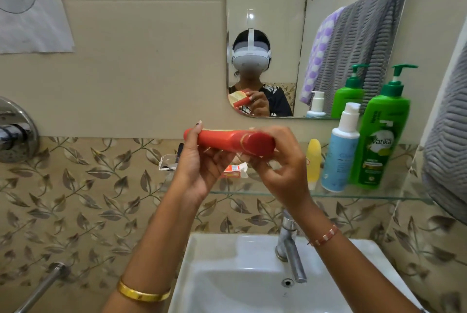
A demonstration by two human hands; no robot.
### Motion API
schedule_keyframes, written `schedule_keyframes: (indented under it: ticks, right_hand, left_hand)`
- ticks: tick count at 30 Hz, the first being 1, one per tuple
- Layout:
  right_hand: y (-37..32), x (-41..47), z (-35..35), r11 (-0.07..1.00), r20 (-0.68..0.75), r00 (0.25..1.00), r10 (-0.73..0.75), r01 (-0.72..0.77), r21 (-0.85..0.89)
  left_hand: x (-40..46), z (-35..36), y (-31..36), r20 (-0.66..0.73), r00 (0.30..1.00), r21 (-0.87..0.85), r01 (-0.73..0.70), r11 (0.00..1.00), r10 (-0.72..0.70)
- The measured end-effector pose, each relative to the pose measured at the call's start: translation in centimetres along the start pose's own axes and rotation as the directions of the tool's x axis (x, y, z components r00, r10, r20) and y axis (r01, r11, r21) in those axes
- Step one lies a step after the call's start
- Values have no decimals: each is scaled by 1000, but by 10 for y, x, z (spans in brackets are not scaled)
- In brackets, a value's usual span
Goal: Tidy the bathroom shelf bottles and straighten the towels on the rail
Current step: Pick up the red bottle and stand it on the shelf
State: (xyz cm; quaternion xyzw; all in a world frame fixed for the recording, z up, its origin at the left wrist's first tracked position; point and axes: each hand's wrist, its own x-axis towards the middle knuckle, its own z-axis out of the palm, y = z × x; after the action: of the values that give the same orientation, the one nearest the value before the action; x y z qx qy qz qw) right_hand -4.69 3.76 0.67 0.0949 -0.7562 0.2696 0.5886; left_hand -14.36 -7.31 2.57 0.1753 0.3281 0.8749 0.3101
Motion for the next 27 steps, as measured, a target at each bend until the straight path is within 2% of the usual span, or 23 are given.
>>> schedule_keyframes:
  ticks: [3, 6, 8, 12, 15, 18, 20, 22, 24, 27]
  right_hand:
    - [-6, 7, -2, 945, 18, 971, 237, -235, 228]
    - [-12, 8, -2, 767, 93, 886, 453, -441, 466]
    - [-15, 8, 0, 691, 116, 847, 519, -495, 526]
    - [-10, 19, -5, 672, -26, 764, 644, -550, 497]
    - [4, 37, -16, 605, -35, 712, 702, -569, 557]
    - [14, 53, -27, 594, -27, 716, 698, -556, 582]
    - [16, 62, -32, 599, 37, 749, 661, -557, 576]
    - [17, 69, -31, 596, 122, 777, 618, -563, 573]
    - [16, 73, -28, 616, 205, 798, 567, -576, 538]
    - [16, 77, -26, 695, 273, 812, 516, -583, 421]
  left_hand:
    - [1, 10, -7, -29, 1000, -162, -7, 987, 2]
    - [3, 19, -14, -73, 994, -287, -98, 953, 80]
    - [3, 23, -19, -92, 989, -313, -141, 939, 118]
    - [0, 22, -29, -26, 990, -309, -137, 941, 136]
    - [0, 14, -33, -62, 978, -180, -205, 962, 197]
    - [0, -4, -32, -24, 944, 119, -325, 938, 330]
    - [-5, -10, -31, 118, 939, 423, -342, 839, 324]
    - [-8, -8, -31, 234, 941, 654, -338, 677, 243]
    - [-7, -2, -35, 287, 934, 732, -356, 581, 211]
    - [-3, 2, -48, 289, 920, 762, -388, 519, 264]
